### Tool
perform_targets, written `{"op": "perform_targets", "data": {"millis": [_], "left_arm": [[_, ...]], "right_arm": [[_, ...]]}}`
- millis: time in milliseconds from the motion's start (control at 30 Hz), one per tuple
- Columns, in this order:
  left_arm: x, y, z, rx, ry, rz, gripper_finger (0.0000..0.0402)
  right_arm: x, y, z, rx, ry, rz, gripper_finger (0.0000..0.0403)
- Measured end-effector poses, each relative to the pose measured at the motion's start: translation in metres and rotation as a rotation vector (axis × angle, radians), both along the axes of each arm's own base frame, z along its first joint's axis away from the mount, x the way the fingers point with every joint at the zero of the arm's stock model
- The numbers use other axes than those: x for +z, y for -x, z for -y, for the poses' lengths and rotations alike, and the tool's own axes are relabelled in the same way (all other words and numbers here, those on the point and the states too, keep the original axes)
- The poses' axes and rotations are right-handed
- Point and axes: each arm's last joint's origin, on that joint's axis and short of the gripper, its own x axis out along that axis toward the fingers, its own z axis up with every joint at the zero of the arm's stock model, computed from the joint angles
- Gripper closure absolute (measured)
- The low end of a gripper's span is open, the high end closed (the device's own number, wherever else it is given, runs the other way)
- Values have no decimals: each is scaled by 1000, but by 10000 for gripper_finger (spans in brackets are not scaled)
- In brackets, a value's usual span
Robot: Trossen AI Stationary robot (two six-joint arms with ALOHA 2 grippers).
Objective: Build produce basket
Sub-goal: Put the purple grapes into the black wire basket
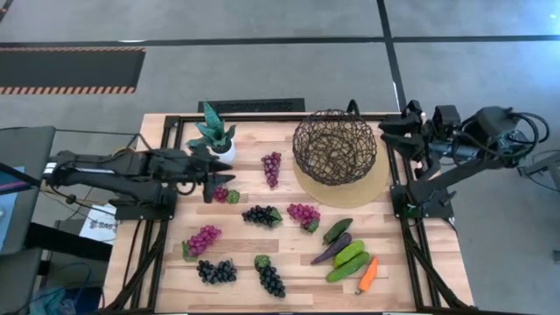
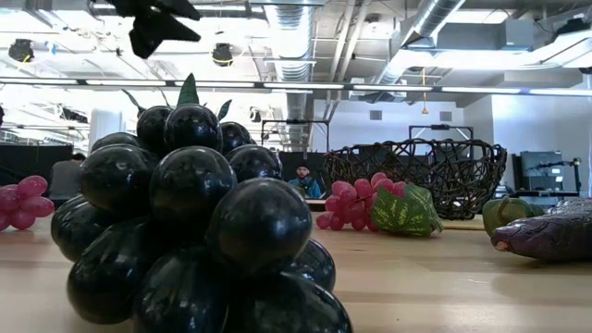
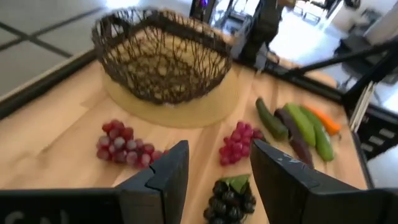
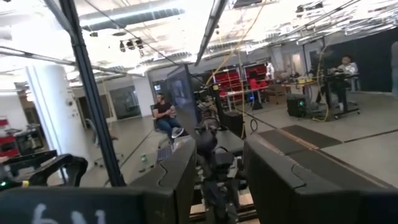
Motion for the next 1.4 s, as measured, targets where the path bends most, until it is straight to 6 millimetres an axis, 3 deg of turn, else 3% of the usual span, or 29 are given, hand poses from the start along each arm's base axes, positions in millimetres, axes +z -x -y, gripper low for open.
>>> {"op": "perform_targets", "data": {"millis": [167, 367, 600, 833, 1033, 1200, 1400], "left_arm": [[2, -8, 1, -19, -7, 37, 245], [14, -1, 0, -22, -44, 122, 245], [32, 20, -1, -15, -80, 187, 245], [38, 41, -3, 4, -151, 210, 245], [36, 50, -6, 65, -173, 187, 245], [35, 52, -6, 93, -184, 169, 245], [34, 51, -6, 95, -179, 165, 245]], "right_arm": [[-11, -15, -7, 28, -38, -105, 253], [-43, -73, -19, -52, -68, -336, 254], [-93, -114, -33, -89, -353, -648, 255], [-130, -143, -64, 30, -691, -883, 261], [-155, -164, -92, 124, -862, -1050, 264], [-172, -184, -104, 151, -886, -1132, 264], [-202, -197, -102, 35, -873, -1260, 266]]}}
